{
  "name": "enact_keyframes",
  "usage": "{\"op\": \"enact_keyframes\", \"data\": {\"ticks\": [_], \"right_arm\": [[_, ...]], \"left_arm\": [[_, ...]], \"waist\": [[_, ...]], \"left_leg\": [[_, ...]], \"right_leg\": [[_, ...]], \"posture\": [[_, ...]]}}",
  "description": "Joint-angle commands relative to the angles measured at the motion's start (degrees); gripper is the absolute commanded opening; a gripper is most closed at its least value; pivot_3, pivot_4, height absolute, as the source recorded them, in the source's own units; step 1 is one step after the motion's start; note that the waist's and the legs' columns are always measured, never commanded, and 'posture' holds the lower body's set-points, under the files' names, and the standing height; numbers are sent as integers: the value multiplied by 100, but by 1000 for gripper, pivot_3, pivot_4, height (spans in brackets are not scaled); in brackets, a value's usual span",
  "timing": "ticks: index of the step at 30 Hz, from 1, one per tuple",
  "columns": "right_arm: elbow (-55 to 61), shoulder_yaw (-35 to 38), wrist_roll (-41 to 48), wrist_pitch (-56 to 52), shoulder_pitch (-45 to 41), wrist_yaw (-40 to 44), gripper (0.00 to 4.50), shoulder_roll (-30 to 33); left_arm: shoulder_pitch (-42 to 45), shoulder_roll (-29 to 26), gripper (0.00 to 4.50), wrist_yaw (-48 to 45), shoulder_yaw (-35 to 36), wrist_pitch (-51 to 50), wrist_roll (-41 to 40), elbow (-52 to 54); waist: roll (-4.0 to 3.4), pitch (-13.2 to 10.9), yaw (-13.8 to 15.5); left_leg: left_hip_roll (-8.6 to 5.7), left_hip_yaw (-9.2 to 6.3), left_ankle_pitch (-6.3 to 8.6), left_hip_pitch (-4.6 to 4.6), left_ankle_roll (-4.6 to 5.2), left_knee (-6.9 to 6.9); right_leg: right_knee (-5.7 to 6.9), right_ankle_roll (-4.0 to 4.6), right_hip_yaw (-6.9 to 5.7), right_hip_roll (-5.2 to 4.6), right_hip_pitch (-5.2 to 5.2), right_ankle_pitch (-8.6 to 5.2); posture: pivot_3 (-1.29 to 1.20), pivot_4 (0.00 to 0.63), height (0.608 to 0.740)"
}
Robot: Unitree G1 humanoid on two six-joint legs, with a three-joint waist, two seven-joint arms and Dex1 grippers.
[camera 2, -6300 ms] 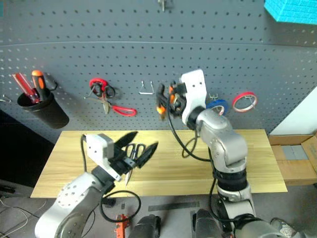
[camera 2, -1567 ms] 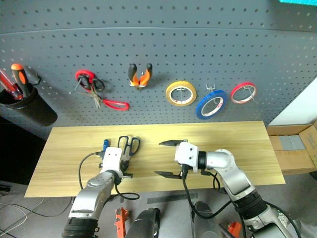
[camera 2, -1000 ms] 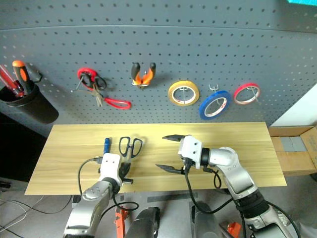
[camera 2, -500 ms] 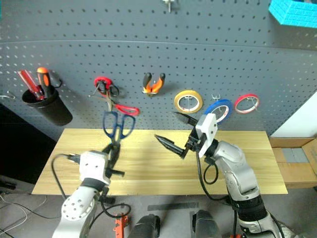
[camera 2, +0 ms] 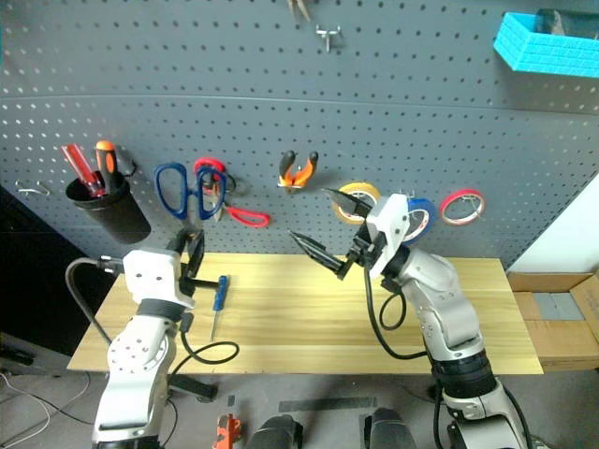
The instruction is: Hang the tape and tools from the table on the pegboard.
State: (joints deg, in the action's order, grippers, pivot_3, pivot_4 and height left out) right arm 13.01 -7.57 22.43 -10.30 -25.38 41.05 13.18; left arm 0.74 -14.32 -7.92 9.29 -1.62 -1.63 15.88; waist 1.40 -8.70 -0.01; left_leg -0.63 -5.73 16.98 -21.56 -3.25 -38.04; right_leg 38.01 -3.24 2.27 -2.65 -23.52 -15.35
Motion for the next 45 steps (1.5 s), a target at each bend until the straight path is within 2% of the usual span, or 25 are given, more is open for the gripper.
{"op": "enact_keyframes", "data": {"ticks": [1,17,32,36,43,45], "right_arm": [[133,96,-39,147,-85,-59,4500,13],[151,91,-119,135,-68,-171,4500,16],[246,89,-107,75,-22,-275,4500,62],[286,80,-85,32,-1,-290,4500,69],[359,22,-66,-1,56,-276,4500,67],[379,-20,-74,-21,96,-260,4500,74]], "left_arm": [[87,1,546,-174,-111,-48,-152,67],[624,148,546,-19,162,-784,-636,-271],[1320,64,546,-259,156,-1398,-821,-1113],[1351,50,1737,-270,196,-1370,-829,-1141],[1034,120,4142,-183,118,-1430,-707,-1044],[728,122,4142,-172,63,-1529,-648,-1021]], "waist": [[0,4,-3],[2,7,-13],[2,7,-14],[2,7,-15],[1,7,-24],[1,6,-38]], "left_leg": [[1,0,0,4,0,1],[13,10,12,49,21,5],[13,10,12,52,21,4],[13,11,12,53,21,4],[13,11,12,55,22,4],[15,10,13,58,22,7]], "right_leg": [[0,0,1,2,3,0],[7,1,16,18,34,0],[9,1,17,21,35,1],[9,2,19,20,35,1],[10,2,21,20,35,1],[9,2,24,20,35,1]], "posture": [[51,88,740],[43,96,740],[33,108,740],[29,112,740],[27,121,740],[28,126,740]]}}
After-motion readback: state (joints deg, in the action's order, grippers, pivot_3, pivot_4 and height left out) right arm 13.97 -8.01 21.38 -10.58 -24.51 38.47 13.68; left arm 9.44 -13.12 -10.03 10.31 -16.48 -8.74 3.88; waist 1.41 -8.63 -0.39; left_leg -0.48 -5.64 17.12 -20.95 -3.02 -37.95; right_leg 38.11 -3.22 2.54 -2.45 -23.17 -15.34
